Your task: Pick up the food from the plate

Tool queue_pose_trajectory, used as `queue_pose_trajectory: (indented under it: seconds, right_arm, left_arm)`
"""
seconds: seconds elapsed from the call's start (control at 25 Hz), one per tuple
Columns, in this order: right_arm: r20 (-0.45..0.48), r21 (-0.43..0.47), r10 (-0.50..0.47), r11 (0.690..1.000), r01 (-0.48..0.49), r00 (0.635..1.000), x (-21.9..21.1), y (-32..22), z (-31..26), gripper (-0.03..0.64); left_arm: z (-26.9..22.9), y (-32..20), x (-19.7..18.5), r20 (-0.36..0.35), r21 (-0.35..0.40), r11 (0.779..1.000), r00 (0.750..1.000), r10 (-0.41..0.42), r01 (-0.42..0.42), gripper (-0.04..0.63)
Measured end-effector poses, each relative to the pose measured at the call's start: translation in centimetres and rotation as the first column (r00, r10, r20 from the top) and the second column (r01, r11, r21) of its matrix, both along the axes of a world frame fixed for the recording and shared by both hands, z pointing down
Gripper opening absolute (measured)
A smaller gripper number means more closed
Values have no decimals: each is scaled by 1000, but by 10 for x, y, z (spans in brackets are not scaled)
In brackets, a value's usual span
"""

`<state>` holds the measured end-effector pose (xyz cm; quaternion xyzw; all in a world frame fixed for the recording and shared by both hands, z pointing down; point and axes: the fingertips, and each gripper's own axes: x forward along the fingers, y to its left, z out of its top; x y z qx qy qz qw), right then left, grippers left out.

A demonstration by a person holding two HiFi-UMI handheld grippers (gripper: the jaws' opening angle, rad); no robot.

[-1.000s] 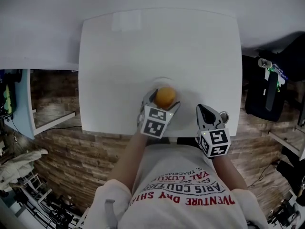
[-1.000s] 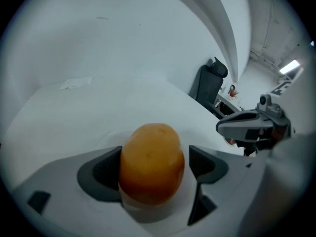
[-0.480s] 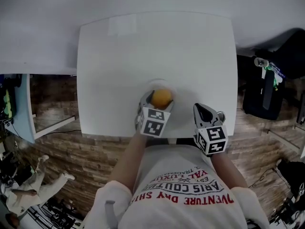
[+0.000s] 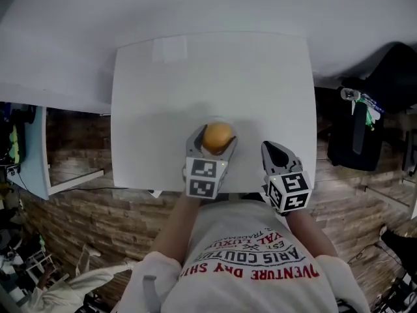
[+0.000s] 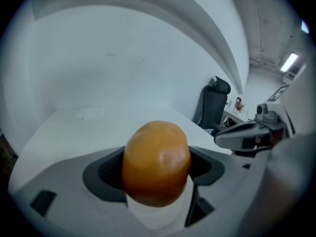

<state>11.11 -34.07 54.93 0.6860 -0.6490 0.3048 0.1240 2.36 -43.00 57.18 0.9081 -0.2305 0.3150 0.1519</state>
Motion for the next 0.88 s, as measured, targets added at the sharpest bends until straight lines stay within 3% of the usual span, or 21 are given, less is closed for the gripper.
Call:
queue_pose_trajectory:
  seconds: [0.28,0.52,0.72,0.88]
  right_arm:
    - [-48,121,0,993,6,999,-3,-19,-57,11]
    - [-114,274,23,962,10,993,-1,-41,-115,11]
    - [-127,346,21,938,25,992,-7,-53,-145,11]
    - [-108,423,39,906,10,993,-5,-63,-166,11]
  left_arm:
    - [-83,-15,-2,-157,157,986,987,-34,58,362]
    - [-155,-34,-7,-289,280,950,956,-51,135,362]
    - [-190,-46,-19,-368,348,914,927,-73,210,362]
    - [-205,-52,-23,-402,360,903,912,-78,236,362]
